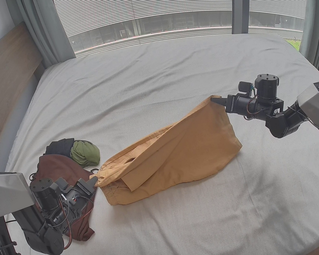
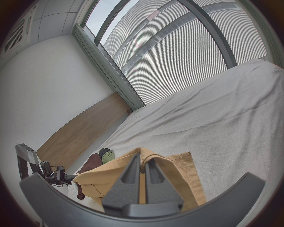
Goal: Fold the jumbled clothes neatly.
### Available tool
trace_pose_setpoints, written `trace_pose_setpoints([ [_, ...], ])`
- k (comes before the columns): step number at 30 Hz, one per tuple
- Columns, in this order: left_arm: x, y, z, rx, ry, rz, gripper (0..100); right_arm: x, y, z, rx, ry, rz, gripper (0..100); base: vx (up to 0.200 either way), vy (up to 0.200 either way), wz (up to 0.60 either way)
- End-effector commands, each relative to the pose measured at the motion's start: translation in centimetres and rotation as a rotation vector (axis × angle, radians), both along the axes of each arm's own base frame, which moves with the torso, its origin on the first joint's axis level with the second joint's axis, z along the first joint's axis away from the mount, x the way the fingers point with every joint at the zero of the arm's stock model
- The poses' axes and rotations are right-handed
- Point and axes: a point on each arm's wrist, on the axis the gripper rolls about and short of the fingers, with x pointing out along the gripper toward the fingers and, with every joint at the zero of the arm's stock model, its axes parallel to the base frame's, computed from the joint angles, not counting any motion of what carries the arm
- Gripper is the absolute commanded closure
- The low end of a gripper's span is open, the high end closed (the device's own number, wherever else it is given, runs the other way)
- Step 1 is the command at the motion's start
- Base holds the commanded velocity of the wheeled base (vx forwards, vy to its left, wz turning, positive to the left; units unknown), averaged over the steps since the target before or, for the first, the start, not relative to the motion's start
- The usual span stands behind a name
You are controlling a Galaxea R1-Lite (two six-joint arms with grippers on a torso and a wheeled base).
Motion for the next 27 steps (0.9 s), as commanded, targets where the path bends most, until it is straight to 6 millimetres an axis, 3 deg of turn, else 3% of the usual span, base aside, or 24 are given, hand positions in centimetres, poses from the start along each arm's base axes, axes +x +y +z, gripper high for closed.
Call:
trace_pose_setpoints([
  [1, 0.4, 0.3, -0.2, 0.0, -0.002, 0.017, 100, 0.6, 0.4, -0.6, -0.001, 0.006, 0.007, 100, 0.0, 0.0, 0.0],
  [15, 1.6, 0.2, -1.5, 0.001, 0.007, 0.02, 100, 2.2, 0.9, -1.9, -0.003, 0.002, -0.016, 100, 0.0, 0.0, 0.0],
  [27, 2.4, 0.2, -1.8, -0.001, -0.005, 0.021, 100, 2.3, 0.9, -2.7, -0.007, 0.016, -0.016, 100, 0.0, 0.0, 0.0],
])
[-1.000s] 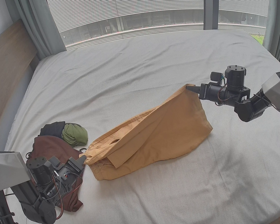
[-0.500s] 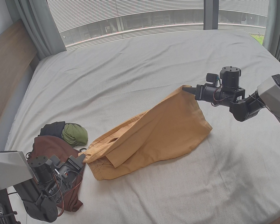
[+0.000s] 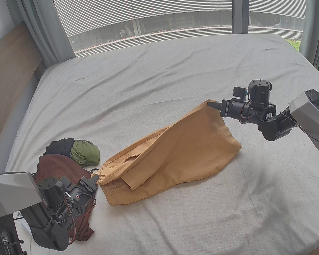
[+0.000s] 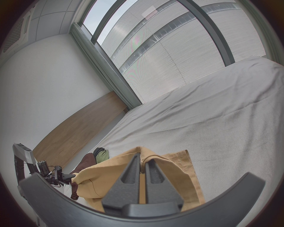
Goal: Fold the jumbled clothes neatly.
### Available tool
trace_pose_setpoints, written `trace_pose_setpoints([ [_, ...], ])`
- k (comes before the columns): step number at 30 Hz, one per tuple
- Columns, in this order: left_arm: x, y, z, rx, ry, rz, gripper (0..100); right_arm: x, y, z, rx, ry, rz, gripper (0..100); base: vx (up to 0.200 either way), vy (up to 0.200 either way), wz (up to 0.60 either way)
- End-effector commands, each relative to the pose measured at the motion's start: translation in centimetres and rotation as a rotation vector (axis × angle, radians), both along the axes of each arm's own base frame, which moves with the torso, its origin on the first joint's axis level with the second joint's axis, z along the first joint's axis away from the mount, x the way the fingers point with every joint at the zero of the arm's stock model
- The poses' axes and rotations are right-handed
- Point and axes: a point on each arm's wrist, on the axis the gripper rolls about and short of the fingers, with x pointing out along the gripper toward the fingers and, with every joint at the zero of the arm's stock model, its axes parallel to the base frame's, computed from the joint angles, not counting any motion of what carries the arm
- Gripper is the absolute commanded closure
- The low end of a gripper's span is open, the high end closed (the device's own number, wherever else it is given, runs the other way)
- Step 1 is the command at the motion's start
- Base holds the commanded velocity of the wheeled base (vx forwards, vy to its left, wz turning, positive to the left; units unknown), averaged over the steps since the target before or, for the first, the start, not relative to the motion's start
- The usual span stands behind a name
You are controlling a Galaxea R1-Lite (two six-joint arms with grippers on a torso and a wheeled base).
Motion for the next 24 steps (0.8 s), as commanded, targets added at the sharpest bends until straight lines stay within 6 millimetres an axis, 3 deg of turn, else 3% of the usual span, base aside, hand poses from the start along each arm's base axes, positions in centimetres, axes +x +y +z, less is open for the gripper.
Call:
trace_pose_setpoints([
  [1, 0.1, 0.0, -0.3, 0.0, 0.003, 0.001, 100, 0.1, 0.1, -0.3, -0.001, 0.002, 0.003, 100, 0.0, 0.0, 0.0],
  [4, 0.1, 0.1, -0.3, 0.0, 0.003, 0.004, 100, 0.1, 0.2, -0.4, -0.001, 0.002, 0.005, 100, 0.0, 0.0, 0.0],
  [5, 0.2, 0.2, -0.3, -0.002, 0.004, 0.006, 0, 0.2, 0.2, -0.6, -0.002, 0.005, 0.005, 100, 0.0, 0.0, 0.0],
  [8, 0.3, 0.2, -0.4, -0.01, 0.008, 0.009, 0, 0.6, 0.2, -0.3, 0.002, -0.018, -0.001, 100, 0.0, 0.0, 0.0],
  [9, 0.4, 0.5, -0.3, -0.01, 0.002, 0.018, 0, 0.9, 0.1, -0.4, 0.002, -0.028, -0.02, 0, 0.0, 0.0, 0.0],
  [17, 1.1, 1.5, 0.2, -0.007, -0.03, 0.076, 0, 1.1, 0.1, 1.1, 0.006, -0.084, -0.058, 0, 0.0, 0.0, 0.0],
  [24, 0.6, 1.0, 0.8, -0.008, -0.036, 0.062, 0, -1.0, -0.8, 2.6, -0.002, -0.045, -0.075, 0, 0.0, 0.0, 0.0],
])
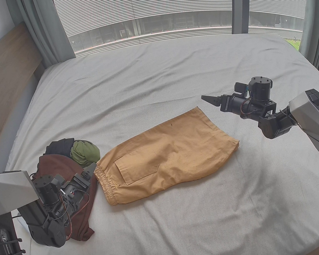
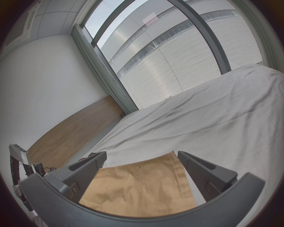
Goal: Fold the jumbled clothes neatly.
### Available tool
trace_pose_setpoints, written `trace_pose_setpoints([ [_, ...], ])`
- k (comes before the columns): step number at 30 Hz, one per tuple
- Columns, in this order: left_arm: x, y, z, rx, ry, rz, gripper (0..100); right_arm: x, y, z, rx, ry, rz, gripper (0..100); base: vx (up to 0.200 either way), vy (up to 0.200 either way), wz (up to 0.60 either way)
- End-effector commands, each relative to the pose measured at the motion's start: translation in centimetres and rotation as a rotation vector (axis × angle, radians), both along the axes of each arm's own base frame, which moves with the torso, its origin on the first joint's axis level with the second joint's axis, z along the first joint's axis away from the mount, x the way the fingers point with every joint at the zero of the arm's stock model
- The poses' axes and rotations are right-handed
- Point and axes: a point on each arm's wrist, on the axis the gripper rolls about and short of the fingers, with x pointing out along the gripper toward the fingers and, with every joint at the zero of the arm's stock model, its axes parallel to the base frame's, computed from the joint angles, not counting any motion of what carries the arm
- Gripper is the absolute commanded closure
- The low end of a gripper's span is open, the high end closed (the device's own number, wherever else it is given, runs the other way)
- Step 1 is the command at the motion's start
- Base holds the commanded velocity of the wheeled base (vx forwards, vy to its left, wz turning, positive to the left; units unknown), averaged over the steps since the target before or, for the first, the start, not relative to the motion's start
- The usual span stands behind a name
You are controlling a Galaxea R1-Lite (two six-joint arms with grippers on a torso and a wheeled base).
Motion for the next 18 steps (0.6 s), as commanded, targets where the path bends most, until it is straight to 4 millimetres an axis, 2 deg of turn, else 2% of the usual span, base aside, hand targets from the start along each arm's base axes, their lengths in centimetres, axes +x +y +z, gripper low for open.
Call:
trace_pose_setpoints([
  [1, -0.4, -0.4, 0.7, -0.001, -0.011, -0.014, 0, -1.9, -0.6, 1.8, -0.004, 0.018, -0.008, 0, 0.0, 0.0, 0.0],
  [6, -1.6, -1.8, 1.8, -0.001, -0.019, -0.058, 0, -5.0, -1.6, 1.3, -0.025, 0.07, -0.015, 0, 0.0, 0.0, 0.0],
  [13, -2.7, -4.0, 1.8, 0.006, -0.004, -0.133, 0, -9.8, -2.1, -2.7, -0.049, 0.2, -0.028, 0, 0.0, 0.0, 0.0],
  [16, -2.8, -4.4, 1.7, 0.01, 0.0, -0.143, 0, -11.1, -2.3, -4.4, -0.055, 0.228, -0.043, 0, 0.0, 0.0, 0.0],
  [18, -2.8, -4.5, 1.7, 0.01, 0.0, -0.143, 0, -11.4, -2.3, -4.6, -0.054, 0.23, -0.045, 0, 0.0, 0.0, 0.0],
])
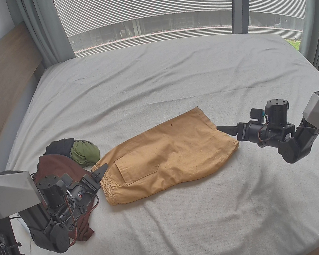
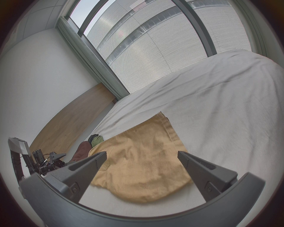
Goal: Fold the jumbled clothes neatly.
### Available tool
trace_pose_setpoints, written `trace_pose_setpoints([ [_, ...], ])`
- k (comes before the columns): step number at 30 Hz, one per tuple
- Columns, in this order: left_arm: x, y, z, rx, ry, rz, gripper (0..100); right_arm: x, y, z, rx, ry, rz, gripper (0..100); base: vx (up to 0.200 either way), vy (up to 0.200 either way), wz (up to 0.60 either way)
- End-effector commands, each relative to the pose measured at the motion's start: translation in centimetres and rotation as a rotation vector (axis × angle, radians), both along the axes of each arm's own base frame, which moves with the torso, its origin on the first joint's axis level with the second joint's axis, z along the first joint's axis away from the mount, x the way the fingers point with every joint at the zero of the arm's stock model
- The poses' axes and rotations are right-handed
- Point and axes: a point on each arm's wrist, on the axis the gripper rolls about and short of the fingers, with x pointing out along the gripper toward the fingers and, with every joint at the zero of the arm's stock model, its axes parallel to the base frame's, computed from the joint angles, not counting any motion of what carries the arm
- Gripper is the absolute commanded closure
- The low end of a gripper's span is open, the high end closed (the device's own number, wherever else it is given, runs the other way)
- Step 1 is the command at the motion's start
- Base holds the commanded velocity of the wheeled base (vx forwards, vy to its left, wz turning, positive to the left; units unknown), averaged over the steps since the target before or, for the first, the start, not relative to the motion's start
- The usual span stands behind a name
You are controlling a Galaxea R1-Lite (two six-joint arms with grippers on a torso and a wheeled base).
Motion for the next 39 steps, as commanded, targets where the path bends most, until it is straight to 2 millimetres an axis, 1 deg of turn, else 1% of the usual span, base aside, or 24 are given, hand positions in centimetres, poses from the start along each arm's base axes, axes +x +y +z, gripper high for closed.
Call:
trace_pose_setpoints([
  [1, -0.8, -1.4, 0.4, 0.006, -0.002, -0.045, 0, -3.5, -0.5, -1.4, -0.01, 0.044, -0.024, 0, 0.0, 0.0, 0.0],
  [2, -0.8, -1.4, 0.4, 0.005, -0.004, -0.045, 0, -3.8, -0.6, -1.8, -0.012, 0.056, -0.024, 0, 0.0, 0.0, 0.0],
  [3, -0.8, -1.5, 0.3, 0.009, -0.002, -0.047, 0, -4.1, -0.6, -2.7, -0.016, 0.084, -0.026, 0, 0.0, 0.0, 0.0],
  [7, -1.0, -1.6, 0.1, 0.028, 0.005, -0.055, 0, -4.2, -0.7, -4.3, -0.025, 0.13, -0.033, 0, 0.0, 0.0, 0.0],
  [8, -1.0, -1.5, -0.1, 0.036, 0.004, -0.054, 0, -4.2, -0.6, -5.3, -0.031, 0.155, -0.041, 0, 0.0, 0.0, 0.0],
  [14, -1.0, -1.6, -0.1, 0.038, 0.007, -0.055, 0, -4.1, -0.2, -7.6, -0.016, 0.187, -0.05, 0, 0.0, 0.0, 0.0],
  [19, -1.0, -1.6, -0.1, 0.043, 0.005, -0.058, 0, -3.6, 0.4, -8.7, 0.01, 0.196, -0.049, 0, 0.0, 0.0, 0.0],
  [23, -1.1, -1.7, -0.1, 0.043, 0.004, -0.061, 0, -3.2, 0.6, -9.1, 0.012, 0.194, -0.048, 0, 0.0, 0.0, 0.0],
  [25, -1.1, -1.7, -0.1, 0.044, 0.006, -0.061, 0, -2.4, 0.8, -9.3, 0.016, 0.181, -0.074, 0, 0.0, 0.0, 0.0],
  [28, -1.1, -1.7, -0.1, 0.043, 0.003, -0.061, 0, -1.8, 1.4, -9.8, 0.026, 0.18, -0.073, 0, 0.0, 0.0, 0.0],
  [36, -1.1, -1.7, -0.1, 0.043, 0.004, -0.06, 0, -0.6, 3.1, -10.4, 0.041, 0.2, -0.065, 0, 0.0, 0.0, 0.0],
  [37, -1.1, -1.6, -0.1, 0.043, 0.005, -0.058, 0, 0.0, 3.3, -10.5, 0.05, 0.196, -0.067, 0, 0.0, 0.0, 0.0],
  [39, -1.1, -1.6, -0.1, 0.043, 0.005, -0.057, 0, 0.4, 3.5, -10.5, 0.061, 0.198, -0.066, 0, 0.0, 0.0, 0.0],
])
